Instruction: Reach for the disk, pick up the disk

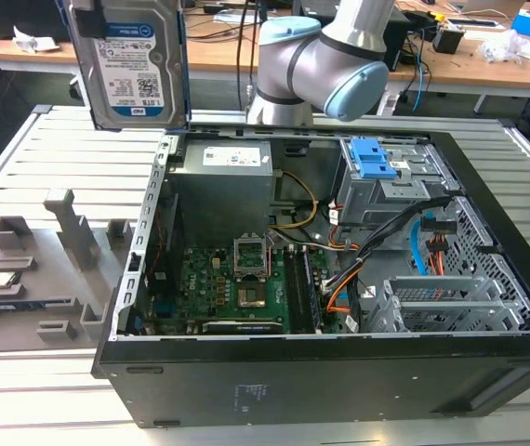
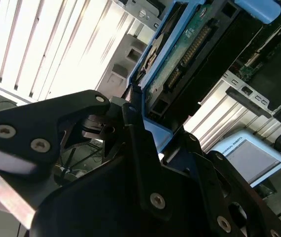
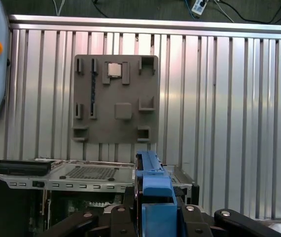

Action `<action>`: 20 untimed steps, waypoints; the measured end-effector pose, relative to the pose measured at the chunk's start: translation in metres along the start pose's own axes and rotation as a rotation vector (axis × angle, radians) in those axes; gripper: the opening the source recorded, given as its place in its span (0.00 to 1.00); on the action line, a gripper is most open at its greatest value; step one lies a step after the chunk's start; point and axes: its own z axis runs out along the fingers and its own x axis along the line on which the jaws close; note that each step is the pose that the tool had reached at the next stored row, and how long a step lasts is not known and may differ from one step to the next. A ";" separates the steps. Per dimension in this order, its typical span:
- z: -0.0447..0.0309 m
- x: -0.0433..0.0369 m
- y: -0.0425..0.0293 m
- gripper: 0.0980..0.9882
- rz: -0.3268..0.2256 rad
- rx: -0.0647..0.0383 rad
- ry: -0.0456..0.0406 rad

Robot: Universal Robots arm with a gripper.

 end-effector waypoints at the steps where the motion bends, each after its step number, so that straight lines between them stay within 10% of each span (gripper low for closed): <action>1: -0.0002 0.0002 -0.0037 0.30 0.000 0.000 0.0000; 20: -0.0035 0.0031 -0.0851 0.30 0.000 -0.002 -0.0001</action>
